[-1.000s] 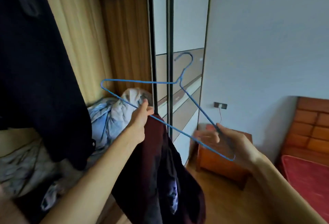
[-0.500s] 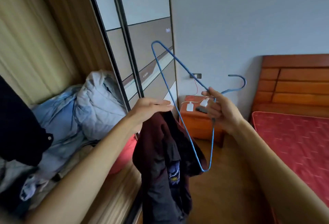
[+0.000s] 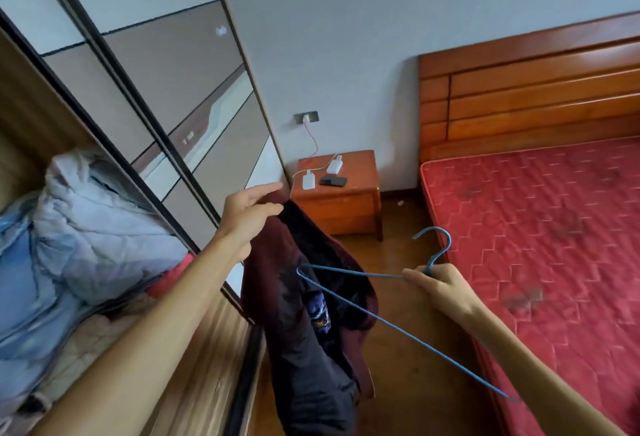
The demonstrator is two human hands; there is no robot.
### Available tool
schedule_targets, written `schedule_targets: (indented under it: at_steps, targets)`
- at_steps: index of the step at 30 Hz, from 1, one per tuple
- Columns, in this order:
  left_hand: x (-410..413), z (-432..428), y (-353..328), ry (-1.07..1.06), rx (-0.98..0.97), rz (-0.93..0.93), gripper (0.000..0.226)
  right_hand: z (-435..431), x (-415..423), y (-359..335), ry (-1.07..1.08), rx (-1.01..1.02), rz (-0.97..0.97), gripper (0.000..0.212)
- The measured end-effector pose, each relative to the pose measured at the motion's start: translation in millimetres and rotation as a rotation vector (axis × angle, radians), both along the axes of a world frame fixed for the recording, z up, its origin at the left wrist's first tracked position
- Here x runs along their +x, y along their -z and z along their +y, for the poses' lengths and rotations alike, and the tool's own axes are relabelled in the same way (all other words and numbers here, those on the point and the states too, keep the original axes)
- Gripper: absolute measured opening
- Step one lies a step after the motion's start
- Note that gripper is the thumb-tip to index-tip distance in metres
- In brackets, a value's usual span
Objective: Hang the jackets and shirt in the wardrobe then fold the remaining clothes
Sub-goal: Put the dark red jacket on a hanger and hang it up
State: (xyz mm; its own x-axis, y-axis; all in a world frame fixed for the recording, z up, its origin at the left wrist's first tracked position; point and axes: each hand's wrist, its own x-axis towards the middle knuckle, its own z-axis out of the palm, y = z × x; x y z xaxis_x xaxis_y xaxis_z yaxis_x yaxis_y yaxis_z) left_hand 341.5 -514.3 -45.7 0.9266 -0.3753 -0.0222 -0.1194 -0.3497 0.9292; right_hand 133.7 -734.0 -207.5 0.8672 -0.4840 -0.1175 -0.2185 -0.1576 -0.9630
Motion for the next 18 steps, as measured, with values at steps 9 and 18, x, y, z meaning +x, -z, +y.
schedule_targets:
  at_steps: [9, 18]
  targets:
    - [-20.9, -29.4, -8.3, 0.051, -0.044, -0.114, 0.053, 22.5, 11.5, -27.6, -0.04, -0.065, -0.196, 0.033]
    - [-39.0, -28.2, -3.3, 0.094, 0.015, -0.153, 0.049, 43.7, 45.8, -45.8, 0.015, -0.129, -0.195, 0.036]
